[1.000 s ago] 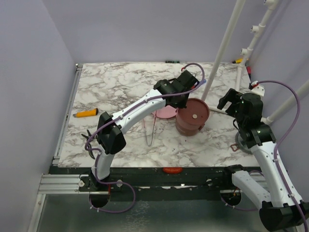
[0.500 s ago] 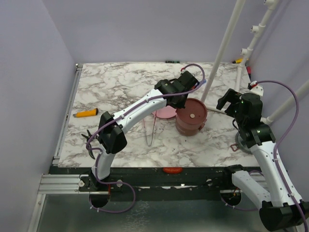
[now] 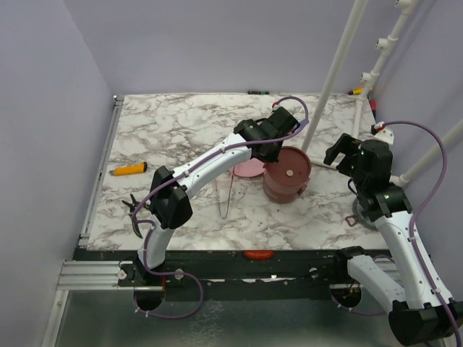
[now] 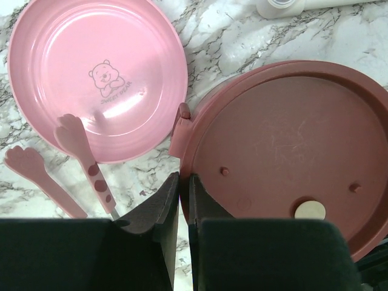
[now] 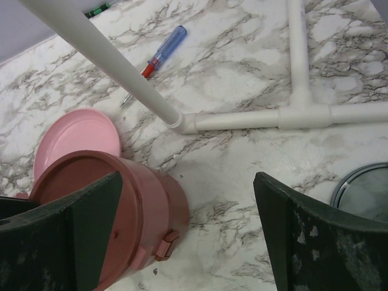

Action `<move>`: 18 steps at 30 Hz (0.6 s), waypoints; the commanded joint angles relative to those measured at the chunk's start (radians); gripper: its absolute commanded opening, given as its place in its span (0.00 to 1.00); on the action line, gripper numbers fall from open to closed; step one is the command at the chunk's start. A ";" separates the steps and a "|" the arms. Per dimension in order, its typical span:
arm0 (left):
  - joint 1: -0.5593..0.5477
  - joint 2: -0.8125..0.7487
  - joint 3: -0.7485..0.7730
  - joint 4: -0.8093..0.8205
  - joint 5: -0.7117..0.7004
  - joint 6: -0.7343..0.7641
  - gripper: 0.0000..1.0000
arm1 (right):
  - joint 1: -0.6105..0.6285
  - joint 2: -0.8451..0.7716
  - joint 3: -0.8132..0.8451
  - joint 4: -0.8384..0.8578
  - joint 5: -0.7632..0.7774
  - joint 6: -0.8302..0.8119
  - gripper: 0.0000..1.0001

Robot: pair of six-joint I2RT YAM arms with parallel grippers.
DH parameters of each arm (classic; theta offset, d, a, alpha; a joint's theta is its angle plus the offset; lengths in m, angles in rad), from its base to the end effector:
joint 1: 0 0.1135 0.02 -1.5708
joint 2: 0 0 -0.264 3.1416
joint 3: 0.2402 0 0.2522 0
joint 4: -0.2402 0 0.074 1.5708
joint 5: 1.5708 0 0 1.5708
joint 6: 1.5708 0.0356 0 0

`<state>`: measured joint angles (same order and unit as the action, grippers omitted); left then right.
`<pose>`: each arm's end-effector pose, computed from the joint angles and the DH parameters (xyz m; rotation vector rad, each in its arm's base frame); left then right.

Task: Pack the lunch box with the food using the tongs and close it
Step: Close the box lid on the packing box.

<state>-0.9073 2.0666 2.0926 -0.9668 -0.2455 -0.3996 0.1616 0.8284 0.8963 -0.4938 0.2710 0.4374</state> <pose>0.2857 -0.3514 0.3244 0.5277 2.4318 -0.2490 0.1797 0.0196 0.3398 0.4433 1.9319 0.1182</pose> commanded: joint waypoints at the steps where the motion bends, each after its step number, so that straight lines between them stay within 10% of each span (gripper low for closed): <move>1: -0.007 0.018 0.026 -0.012 0.016 -0.002 0.13 | -0.004 -0.013 -0.013 0.014 -0.010 0.006 0.94; 13: -0.005 -0.006 0.151 -0.034 -0.021 0.091 0.54 | -0.017 0.056 0.008 -0.179 0.050 0.107 0.97; 18: 0.061 -0.121 0.054 0.056 -0.021 0.161 0.60 | -0.198 0.040 -0.034 -0.271 -0.024 0.183 0.97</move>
<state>-0.8997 2.0552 2.2185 -0.9726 -0.2508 -0.3157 0.0860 0.8906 0.8875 -0.6403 0.2714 0.5373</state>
